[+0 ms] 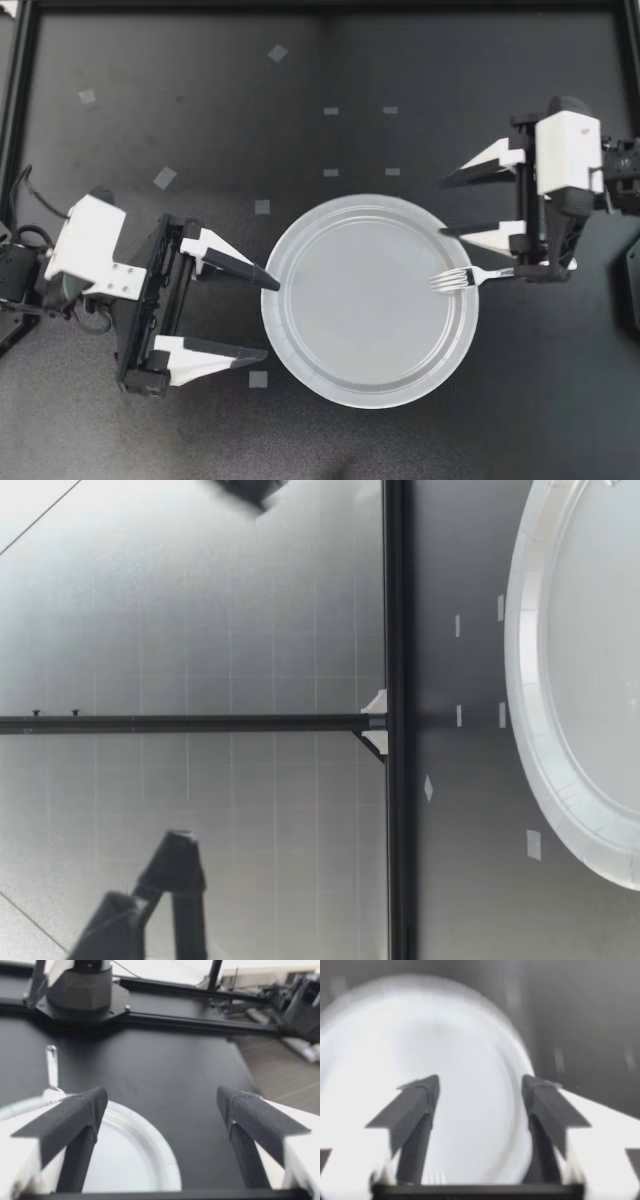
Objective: Pick up the fork and place it on the plate.
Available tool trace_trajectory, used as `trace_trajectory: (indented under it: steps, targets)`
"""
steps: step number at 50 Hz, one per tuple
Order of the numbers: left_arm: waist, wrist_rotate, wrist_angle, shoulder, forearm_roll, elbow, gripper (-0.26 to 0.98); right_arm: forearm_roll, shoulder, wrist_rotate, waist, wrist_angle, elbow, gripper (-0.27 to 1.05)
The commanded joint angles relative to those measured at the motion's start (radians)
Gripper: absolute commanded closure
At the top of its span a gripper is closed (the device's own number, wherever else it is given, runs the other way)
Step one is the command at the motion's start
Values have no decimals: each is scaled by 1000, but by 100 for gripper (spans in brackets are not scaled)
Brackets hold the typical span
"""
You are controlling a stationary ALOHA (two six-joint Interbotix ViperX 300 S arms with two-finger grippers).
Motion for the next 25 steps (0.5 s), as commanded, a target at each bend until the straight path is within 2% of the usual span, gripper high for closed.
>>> trace_trajectory:
  steps: [1,6,11,18,25]
  targets:
    - [2,67,-3,-34,-5,2,-13,9,41,9,71,-270,-5,17]
    - [17,97,-3,-51,-25,14,-13,8,114,12,129,-485,20,17]
    - [34,100,-3,-74,-49,28,-13,8,184,12,173,-620,29,17]
    - [40,100,-20,-109,-54,52,-13,8,221,11,187,-676,25,17]
    - [40,98,-25,-129,-57,89,-13,8,178,-6,186,-701,37,17]
